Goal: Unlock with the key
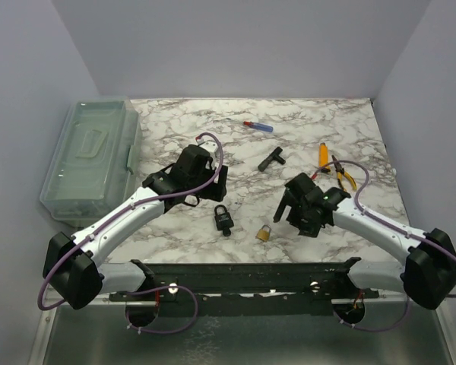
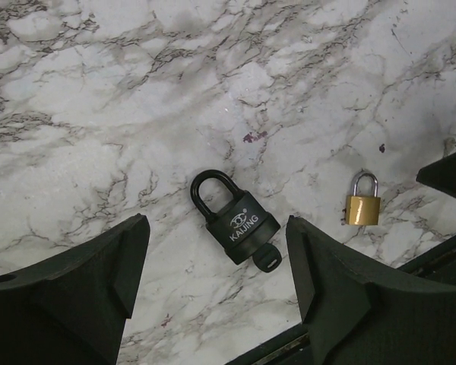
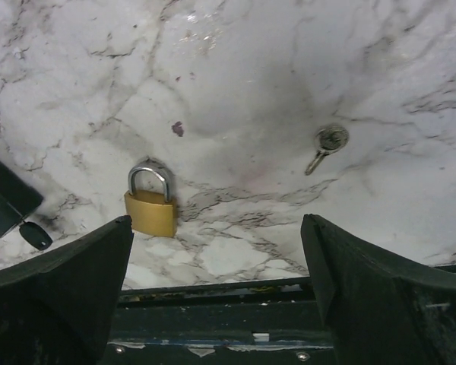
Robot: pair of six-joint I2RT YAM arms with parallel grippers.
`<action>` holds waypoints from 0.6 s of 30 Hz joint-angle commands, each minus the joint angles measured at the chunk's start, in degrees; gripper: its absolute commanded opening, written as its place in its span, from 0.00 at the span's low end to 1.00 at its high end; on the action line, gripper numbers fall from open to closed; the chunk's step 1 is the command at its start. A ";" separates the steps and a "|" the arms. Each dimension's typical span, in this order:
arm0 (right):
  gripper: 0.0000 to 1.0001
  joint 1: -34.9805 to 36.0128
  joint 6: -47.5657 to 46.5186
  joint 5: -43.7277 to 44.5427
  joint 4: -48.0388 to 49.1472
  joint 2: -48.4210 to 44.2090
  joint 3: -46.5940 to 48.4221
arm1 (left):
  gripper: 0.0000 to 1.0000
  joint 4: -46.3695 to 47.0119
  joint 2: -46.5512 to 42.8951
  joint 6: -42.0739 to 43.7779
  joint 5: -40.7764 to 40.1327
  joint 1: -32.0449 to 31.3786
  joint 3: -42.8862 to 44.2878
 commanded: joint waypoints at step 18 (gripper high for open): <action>0.77 8.37 25.43 24.73 -17.04 7.41 3.61 | 0.75 -2.38 0.45 0.45 -7.99 -0.36 2.18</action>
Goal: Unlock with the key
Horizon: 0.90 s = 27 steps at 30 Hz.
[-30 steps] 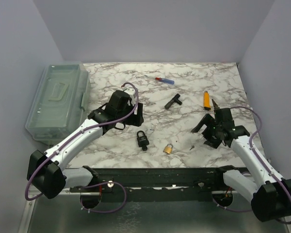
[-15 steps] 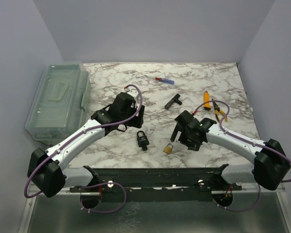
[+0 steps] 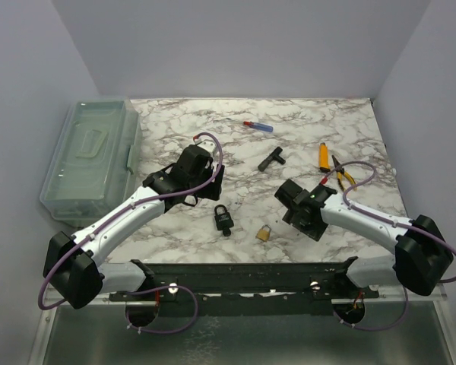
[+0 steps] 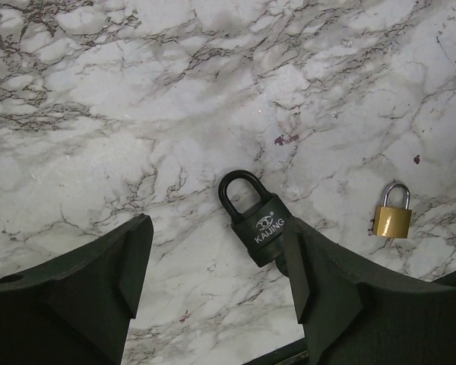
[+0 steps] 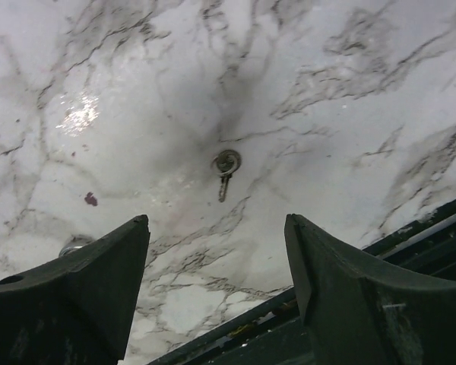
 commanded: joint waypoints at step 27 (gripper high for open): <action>0.46 -5.54 -3.83 3.75 12.34 5.46 -5.70 | 0.72 -1.11 0.77 0.53 -2.81 -0.64 2.00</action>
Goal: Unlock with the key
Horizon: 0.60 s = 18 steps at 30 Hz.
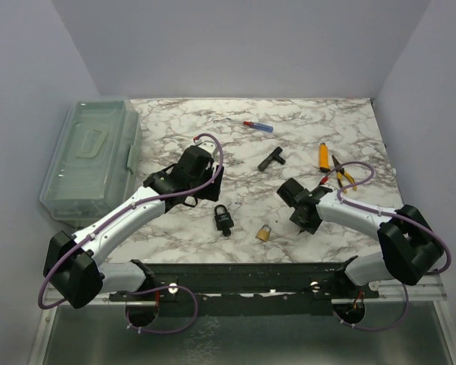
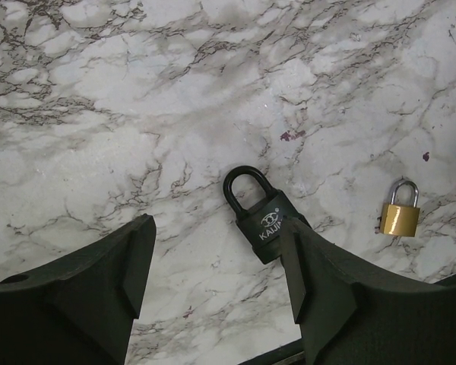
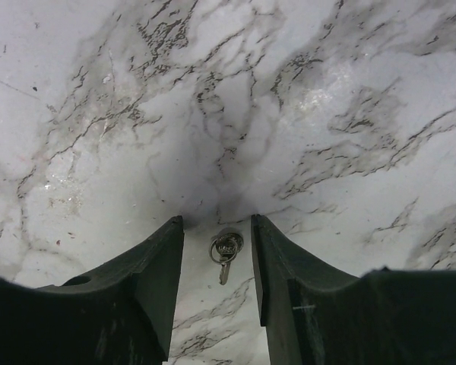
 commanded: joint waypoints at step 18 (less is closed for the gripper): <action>0.38 -0.12 -6.82 -6.56 1.38 -0.46 -1.82 | 0.71 -0.29 0.44 0.41 -3.08 -0.23 2.01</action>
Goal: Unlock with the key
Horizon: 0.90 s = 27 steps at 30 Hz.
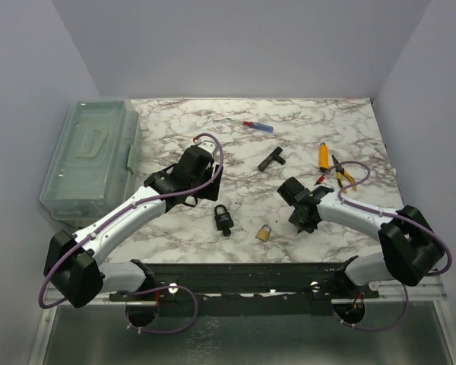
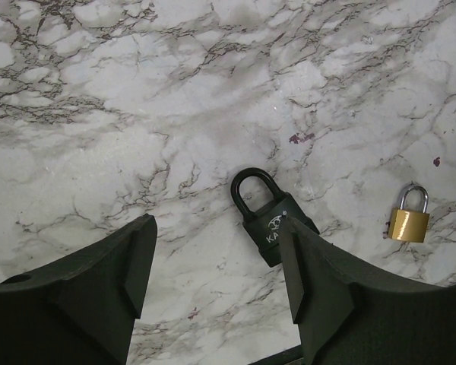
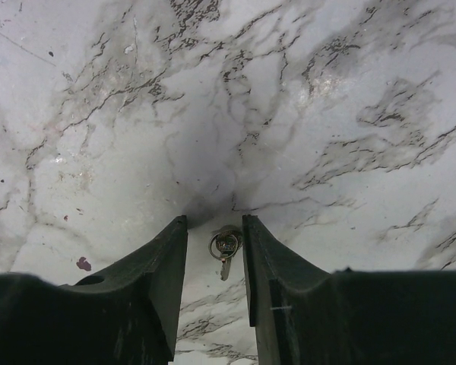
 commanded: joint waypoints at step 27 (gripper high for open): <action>0.02 -0.03 -4.41 -4.16 -1.84 -0.01 -1.32 | 0.70 -0.20 0.07 0.51 -2.34 -0.25 2.05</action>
